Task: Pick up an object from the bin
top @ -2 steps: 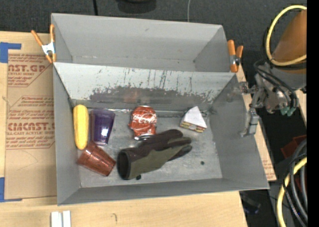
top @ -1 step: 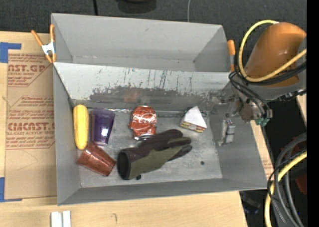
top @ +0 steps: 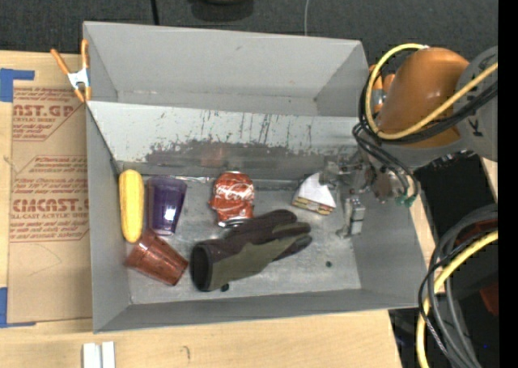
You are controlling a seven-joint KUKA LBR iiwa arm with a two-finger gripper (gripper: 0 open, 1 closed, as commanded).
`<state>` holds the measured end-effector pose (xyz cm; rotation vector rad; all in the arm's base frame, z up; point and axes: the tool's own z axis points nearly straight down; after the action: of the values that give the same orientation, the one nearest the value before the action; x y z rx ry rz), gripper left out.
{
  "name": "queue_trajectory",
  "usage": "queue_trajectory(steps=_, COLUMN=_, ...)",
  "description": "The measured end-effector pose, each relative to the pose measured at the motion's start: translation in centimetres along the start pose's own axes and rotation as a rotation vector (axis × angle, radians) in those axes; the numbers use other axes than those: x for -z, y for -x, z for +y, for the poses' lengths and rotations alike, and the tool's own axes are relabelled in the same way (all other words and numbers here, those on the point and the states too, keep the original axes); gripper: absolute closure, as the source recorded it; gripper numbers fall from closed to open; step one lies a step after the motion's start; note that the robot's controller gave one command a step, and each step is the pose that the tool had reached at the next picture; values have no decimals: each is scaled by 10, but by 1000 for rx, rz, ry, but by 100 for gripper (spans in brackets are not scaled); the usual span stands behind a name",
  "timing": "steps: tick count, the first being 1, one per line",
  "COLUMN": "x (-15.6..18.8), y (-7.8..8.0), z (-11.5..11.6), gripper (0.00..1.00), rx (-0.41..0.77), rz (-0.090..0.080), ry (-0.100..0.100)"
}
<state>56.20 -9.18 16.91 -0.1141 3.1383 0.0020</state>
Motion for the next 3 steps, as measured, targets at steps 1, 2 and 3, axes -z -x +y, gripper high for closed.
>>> queue_trajectory(steps=1, x=-35, y=-8, z=42, gripper=0, rx=6, rz=-5, ry=-2)
queue_trajectory(steps=2, x=-77, y=-9, z=61, gripper=0, rx=165, rz=-1, ry=-2)
queue_trajectory(steps=3, x=-100, y=-25, z=54, gripper=100, rx=-132, rz=1, ry=-1)
